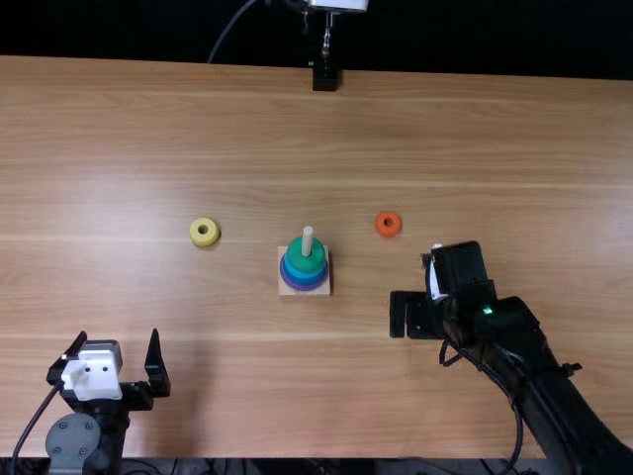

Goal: Build the Hanoi tower: stack the rings onto the peg from bottom to top in this color order: purple, dark blue, light blue, dark green, light green, yellow, orange.

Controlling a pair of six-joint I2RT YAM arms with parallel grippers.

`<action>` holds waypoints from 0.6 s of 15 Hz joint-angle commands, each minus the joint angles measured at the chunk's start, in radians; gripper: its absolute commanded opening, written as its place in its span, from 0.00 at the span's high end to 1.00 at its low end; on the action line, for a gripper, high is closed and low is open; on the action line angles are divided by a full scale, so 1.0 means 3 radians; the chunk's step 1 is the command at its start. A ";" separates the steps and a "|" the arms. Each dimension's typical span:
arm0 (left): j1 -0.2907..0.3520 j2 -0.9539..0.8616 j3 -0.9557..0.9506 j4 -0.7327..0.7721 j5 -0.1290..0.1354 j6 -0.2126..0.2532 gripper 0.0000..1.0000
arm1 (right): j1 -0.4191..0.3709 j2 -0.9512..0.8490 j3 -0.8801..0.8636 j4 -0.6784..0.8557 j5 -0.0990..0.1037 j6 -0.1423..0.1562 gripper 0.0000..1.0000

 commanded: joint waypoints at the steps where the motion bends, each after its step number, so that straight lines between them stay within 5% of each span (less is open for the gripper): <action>1: -0.0029 -0.0039 -0.0347 -0.0263 -0.0037 -0.0012 0.00 | 0.0005 0.0022 -0.0058 0.0009 -0.0022 -0.0199 0.00; 9: -0.0029 -0.0039 -0.0347 -0.0263 -0.0037 -0.0012 0.00 | -0.0005 0.0380 -0.0099 0.0070 -0.0016 -0.0230 0.00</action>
